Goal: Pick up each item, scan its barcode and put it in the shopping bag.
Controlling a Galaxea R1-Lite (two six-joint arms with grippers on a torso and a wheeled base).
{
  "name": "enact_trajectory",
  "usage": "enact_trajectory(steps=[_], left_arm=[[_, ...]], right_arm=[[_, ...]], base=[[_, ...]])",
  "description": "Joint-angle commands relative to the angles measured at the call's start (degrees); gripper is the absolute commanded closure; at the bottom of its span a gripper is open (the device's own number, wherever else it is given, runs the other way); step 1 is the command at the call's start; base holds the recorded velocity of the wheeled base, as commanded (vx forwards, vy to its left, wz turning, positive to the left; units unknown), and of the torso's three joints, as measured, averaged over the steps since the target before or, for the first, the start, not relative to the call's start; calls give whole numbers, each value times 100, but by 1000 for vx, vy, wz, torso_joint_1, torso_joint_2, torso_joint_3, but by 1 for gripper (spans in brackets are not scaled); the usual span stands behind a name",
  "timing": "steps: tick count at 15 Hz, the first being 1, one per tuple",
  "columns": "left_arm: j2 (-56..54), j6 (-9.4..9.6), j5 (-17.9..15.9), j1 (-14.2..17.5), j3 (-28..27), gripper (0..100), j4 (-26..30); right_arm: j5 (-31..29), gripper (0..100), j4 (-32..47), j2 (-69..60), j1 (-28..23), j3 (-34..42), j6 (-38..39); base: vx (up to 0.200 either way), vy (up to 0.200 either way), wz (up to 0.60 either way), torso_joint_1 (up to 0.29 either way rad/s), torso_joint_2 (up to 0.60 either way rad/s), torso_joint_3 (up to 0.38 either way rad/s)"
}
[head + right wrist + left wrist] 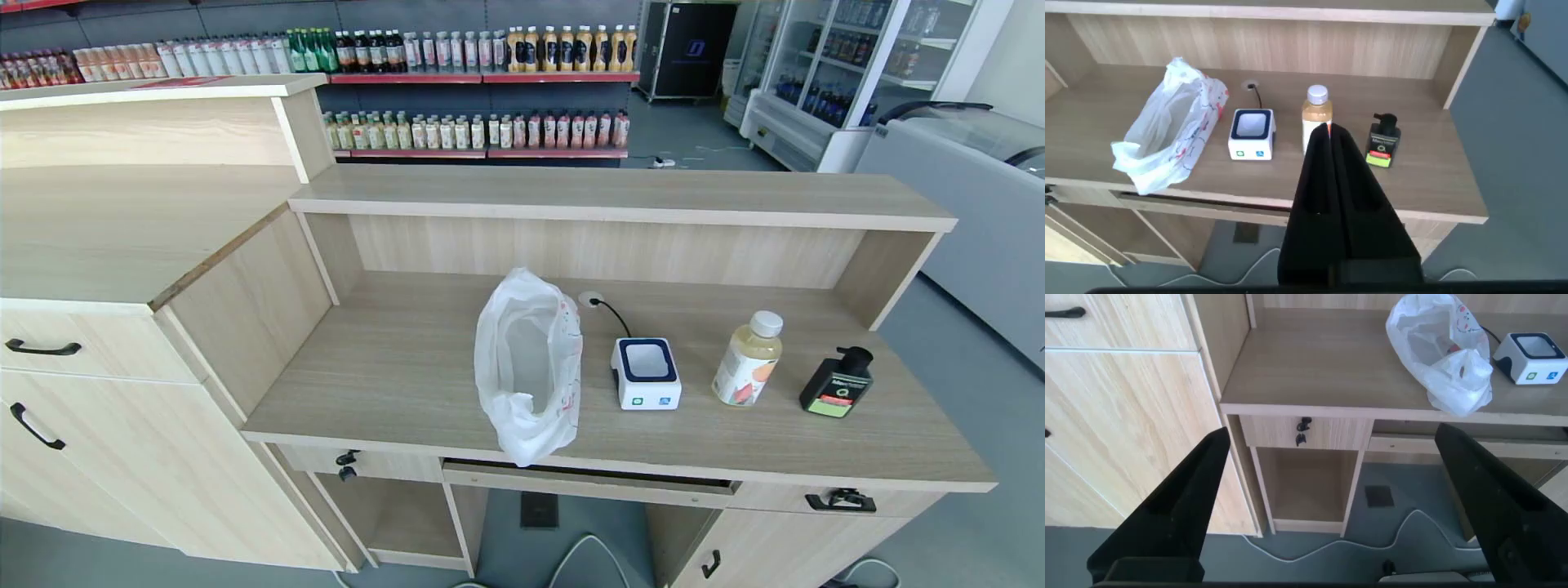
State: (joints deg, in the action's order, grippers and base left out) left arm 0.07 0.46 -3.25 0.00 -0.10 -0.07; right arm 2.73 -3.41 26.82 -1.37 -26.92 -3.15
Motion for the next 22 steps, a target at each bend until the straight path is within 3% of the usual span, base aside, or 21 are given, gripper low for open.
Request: enact_trajectory(steps=[1, 2, 4, 7, 10, 16, 22], left_arm=[[1, -2, 0, 0, 1, 0, -1], [1, -2, 0, 0, 1, 0, -1], [1, -2, 0, 0, 1, 0, -1], [1, -2, 0, 0, 1, 0, -1], [1, -2, 0, 0, 1, 0, -1], [1, -2, 0, 0, 1, 0, -1], [1, -2, 0, 0, 1, 0, -1]], right_arm=[[-124, 100, -749, 3356, -523, -1501, -46], [-115, 0, -1118, 3611, -549, -1272, -46], [-18, 0, -2040, 4297, -751, -885, -63], [175, 0, -4141, 5606, -988, -51, -72], [228, 0, -5618, 6889, -1331, 222, -397], [421, 0, -6760, 8419, -1445, 213, -494], [404, 0, -7349, 9315, -795, -121, -503]], base=[[0, 0, 0, 0, 0, 0], [0, 0, 0, 0, 0, 0], [0, 0, 0, 0, 0, 0], [0, 0, 0, 0, 0, 0], [0, 0, 0, 0, 0, 0], [0, 0, 0, 0, 0, 0], [0, 0, 0, 0, 0, 0]])
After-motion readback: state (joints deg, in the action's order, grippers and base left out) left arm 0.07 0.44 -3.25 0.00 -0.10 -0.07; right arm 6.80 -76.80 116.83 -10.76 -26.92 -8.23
